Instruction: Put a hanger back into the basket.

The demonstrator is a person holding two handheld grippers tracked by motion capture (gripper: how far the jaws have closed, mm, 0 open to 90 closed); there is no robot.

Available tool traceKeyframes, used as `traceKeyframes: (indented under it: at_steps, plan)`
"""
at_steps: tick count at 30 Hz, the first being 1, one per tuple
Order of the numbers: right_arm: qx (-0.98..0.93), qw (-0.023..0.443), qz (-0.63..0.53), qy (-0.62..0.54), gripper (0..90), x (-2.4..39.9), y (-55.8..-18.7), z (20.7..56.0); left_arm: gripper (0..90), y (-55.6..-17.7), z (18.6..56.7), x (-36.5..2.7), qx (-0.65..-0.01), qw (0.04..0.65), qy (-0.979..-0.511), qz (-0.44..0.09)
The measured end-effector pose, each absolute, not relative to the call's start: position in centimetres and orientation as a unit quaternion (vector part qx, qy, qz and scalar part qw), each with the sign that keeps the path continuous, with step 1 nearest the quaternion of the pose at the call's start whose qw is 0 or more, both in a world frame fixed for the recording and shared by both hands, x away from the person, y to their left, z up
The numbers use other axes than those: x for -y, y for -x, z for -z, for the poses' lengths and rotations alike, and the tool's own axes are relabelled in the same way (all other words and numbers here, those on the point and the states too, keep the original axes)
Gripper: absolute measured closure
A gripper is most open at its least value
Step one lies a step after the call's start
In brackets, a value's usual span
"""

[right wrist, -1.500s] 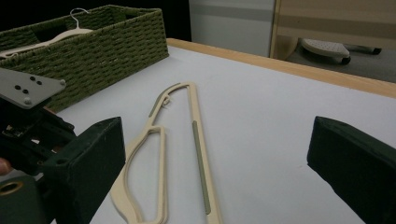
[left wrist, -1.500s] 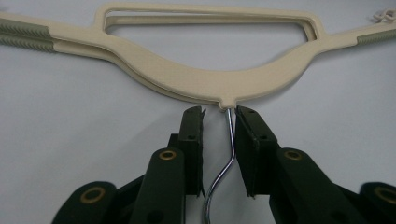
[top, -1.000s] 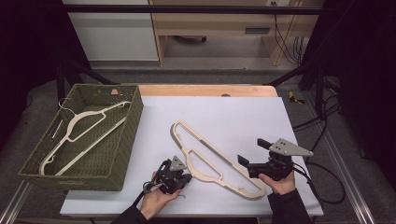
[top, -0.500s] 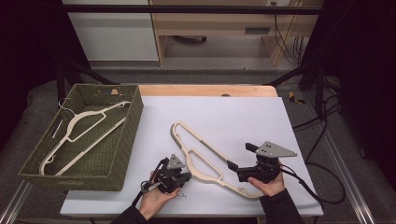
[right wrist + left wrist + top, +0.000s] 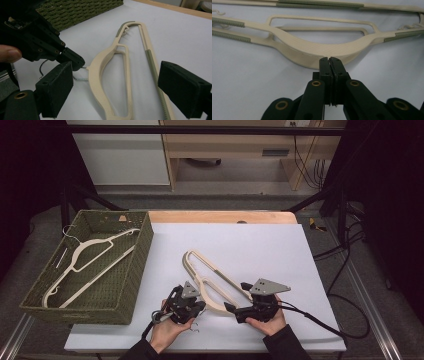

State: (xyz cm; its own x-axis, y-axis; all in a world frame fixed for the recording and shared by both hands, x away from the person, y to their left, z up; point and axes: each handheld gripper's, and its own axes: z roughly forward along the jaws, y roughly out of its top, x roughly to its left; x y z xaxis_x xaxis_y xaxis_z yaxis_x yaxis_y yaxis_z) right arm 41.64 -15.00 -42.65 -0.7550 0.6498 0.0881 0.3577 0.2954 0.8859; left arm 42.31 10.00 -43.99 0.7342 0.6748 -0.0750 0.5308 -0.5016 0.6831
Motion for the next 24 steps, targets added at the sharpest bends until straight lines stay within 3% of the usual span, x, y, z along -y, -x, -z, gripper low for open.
traceKeyframes:
  at_steps: [15,24]
  plan:
    - [-0.819,0.137,-0.467,-0.304,24.3,12.3,-41.7,44.9,88.6,-42.5,42.6,-9.8,-0.348,0.351,-0.864,-0.099]
    - [-0.844,0.133,-0.433,-0.288,43.0,11.8,-42.1,45.8,88.6,-42.5,42.2,-9.8,-0.349,0.352,-0.862,-0.104]
